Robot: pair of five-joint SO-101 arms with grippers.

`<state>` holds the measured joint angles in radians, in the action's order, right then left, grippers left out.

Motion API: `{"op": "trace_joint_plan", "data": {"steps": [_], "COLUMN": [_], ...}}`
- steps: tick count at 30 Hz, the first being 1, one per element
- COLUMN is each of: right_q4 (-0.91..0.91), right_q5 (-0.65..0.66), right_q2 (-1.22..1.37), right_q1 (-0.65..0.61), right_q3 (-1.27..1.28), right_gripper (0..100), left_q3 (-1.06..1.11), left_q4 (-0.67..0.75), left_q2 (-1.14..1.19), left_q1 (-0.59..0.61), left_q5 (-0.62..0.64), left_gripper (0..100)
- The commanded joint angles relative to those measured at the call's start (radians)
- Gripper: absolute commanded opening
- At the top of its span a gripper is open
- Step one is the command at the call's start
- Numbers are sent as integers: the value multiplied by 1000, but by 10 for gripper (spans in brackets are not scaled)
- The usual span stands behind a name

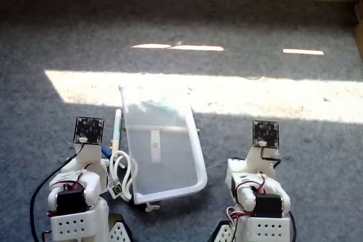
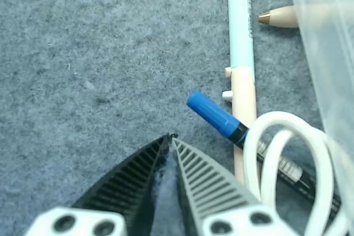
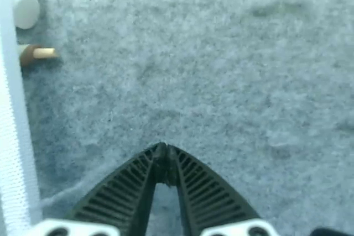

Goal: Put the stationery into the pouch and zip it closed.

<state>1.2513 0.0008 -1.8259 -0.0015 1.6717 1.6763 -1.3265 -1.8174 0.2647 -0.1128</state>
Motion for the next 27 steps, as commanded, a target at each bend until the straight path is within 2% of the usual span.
{"op": "trace_joint_plan", "data": {"steps": [1, 8, 11, 15, 20, 27], "right_q4": [-15, -13, 58, 114, 120, 120], "right_q5": [-6, -8, -14, -75, -77, -77], "right_q2": [-12, -7, 13, 147, 367, 504], "right_q1": [7, -13, -47, -77, -93, -226], "right_q3": [-25, -176, -262, -415, -570, -630], "right_gripper": [6, 5, 5, 5, 6, 9], "left_q3": [19, 19, 19, 19, 19, 19], "left_q4": [-5, -5, -5, -5, -5, -5], "left_q2": [-10, -10, -10, -10, -10, -10], "left_q1": [4, 4, 4, 4, 4, 4], "left_q5": [-5, -5, -5, -5, -5, -5], "left_gripper": [7, 7, 7, 7, 7, 7]}}
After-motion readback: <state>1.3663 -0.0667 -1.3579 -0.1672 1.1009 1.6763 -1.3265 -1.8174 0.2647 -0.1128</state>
